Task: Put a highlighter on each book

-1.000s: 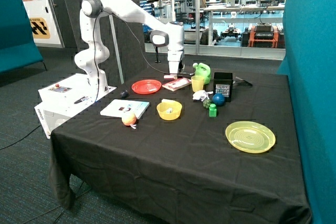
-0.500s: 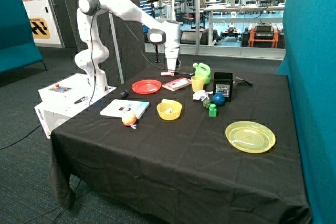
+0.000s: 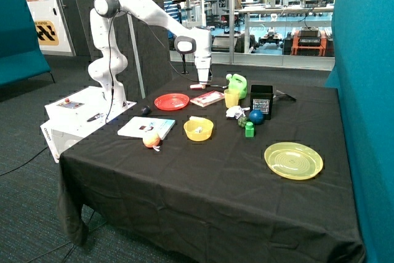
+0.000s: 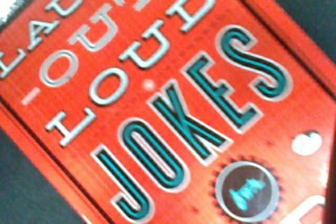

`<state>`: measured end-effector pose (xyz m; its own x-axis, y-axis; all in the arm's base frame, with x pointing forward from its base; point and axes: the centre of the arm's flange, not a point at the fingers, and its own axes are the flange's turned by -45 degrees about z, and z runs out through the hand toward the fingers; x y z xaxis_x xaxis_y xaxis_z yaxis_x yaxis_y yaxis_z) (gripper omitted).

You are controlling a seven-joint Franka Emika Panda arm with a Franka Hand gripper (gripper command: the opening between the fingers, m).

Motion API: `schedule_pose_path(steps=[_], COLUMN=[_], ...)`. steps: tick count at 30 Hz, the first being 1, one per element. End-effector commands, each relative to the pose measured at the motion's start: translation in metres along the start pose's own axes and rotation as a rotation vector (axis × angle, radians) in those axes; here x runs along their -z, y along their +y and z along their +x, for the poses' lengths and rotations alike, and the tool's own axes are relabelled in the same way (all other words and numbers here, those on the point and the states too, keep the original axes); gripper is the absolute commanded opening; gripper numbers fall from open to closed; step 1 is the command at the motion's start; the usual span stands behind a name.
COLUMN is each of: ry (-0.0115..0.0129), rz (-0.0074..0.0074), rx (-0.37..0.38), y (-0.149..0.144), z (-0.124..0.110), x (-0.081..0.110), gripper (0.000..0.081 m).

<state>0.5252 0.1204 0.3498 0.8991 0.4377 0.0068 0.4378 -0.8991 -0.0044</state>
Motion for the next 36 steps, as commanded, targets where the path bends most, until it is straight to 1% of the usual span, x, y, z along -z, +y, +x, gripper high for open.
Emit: schedule_pose_path(steps=[1,5,18,31,32,34,35,36], ry=[-0.0069,-0.0069,-0.0069,-0.0068,-0.0068,-0.0068,-0.0068,-0.0068], rz=[-0.0043,-0.0043,-0.0043,-0.0043,-0.0043,-0.0043,-0.0044,-0.0044], rx=[0.018,0.022,0.023,0.003,0.003,0.001,0.000,-0.002], y=[-0.017,-0.021,-0.024,-0.025,-0.026,-0.027,-0.027,-0.028], z=[0.014,0.021,0.038,0.036,0.036,0.036,0.036,0.036], x=[-0.013,-0.021,-0.035,-0.047,-0.047,-0.047,-0.047,-0.048], gripper=[0.0000,0.0000,0.0000,0.0000,0.0019,0.0253,0.0356,0.0435])
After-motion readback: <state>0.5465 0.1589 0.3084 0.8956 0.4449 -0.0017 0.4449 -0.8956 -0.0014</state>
